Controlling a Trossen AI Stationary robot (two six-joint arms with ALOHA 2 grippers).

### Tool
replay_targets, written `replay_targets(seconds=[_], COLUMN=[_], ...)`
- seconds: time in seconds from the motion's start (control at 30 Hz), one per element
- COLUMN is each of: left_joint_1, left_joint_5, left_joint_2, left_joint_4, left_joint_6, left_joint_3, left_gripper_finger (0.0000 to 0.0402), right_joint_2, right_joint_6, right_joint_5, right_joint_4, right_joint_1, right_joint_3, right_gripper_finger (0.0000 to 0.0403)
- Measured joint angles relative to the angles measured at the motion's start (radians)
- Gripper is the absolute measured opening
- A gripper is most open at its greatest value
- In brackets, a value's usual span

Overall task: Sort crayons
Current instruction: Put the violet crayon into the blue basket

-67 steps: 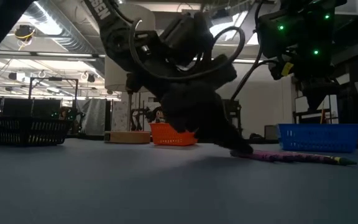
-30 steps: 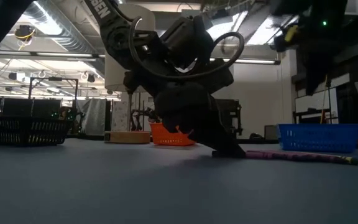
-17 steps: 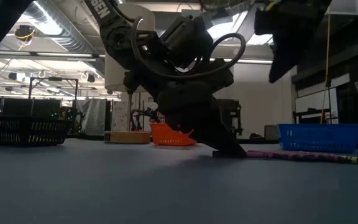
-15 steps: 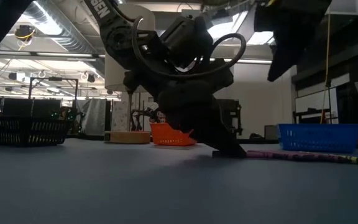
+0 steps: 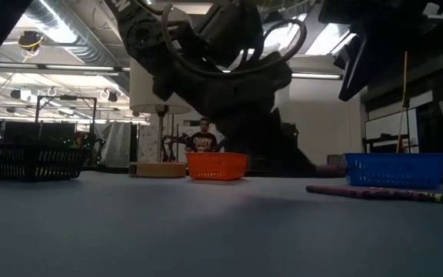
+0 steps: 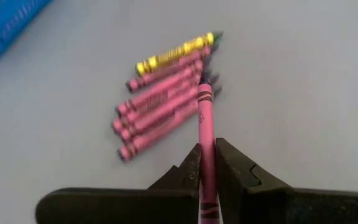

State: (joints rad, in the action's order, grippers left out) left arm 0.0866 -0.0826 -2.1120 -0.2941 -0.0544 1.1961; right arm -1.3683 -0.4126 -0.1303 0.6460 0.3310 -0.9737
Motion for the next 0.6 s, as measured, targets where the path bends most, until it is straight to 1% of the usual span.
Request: replay_targets(seconds=[0.3,0.5,0.6], left_joint_1=[0.016,0.017,0.018], left_joint_5=[0.036,0.075,0.079], left_joint_2=[0.002,0.003,0.003], left_joint_4=[-0.108,-0.151,-0.181], left_joint_6=[0.001,0.001,0.001], left_joint_3=[0.001,0.001,0.001], left_gripper_finger=[0.0014,0.0014,0.0014], right_joint_2=[-0.081,-0.097,-0.097], right_joint_6=[-0.001,-0.001,-0.001], right_joint_5=[0.010,0.011,0.011], right_joint_4=[-0.016,-0.016,-0.016], right_joint_1=[0.018,0.016,0.016], right_joint_3=[0.000,0.000,0.000], right_gripper_finger=[0.0124,0.0124,0.0124])
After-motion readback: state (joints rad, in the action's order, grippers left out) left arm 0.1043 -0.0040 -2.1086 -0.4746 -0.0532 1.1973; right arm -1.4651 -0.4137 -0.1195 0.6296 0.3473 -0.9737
